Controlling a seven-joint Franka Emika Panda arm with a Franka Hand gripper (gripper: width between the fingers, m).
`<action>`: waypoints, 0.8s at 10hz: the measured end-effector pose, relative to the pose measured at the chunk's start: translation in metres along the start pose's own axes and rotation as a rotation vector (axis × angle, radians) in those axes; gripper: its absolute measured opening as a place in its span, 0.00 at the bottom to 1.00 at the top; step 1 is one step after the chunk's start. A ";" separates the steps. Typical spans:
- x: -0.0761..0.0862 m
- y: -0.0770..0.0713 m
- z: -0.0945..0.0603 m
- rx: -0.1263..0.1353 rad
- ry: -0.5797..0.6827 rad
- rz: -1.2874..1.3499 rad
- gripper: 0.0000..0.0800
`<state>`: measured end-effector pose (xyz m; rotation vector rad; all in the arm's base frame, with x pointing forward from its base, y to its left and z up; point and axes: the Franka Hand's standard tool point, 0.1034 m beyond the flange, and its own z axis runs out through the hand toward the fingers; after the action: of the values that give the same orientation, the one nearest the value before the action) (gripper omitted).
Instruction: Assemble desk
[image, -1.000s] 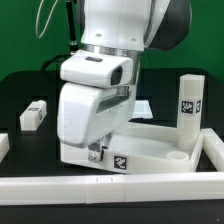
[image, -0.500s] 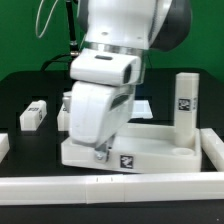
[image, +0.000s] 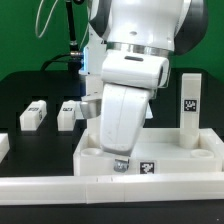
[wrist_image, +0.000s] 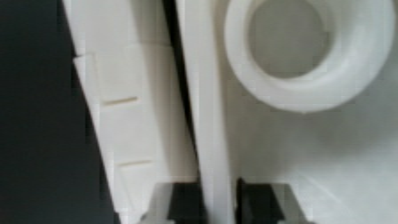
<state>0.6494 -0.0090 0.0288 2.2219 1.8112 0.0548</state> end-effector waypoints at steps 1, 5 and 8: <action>0.001 0.001 0.001 -0.001 -0.001 -0.004 0.10; -0.001 0.000 0.000 0.042 -0.025 0.009 0.10; -0.001 -0.009 0.000 0.071 -0.032 0.007 0.41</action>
Offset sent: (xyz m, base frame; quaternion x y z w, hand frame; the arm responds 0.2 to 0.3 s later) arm 0.0140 -0.0011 0.0047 0.0124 -0.0027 0.0318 0.9994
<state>0.6408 -0.0085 0.0273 2.2641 1.8152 -0.0434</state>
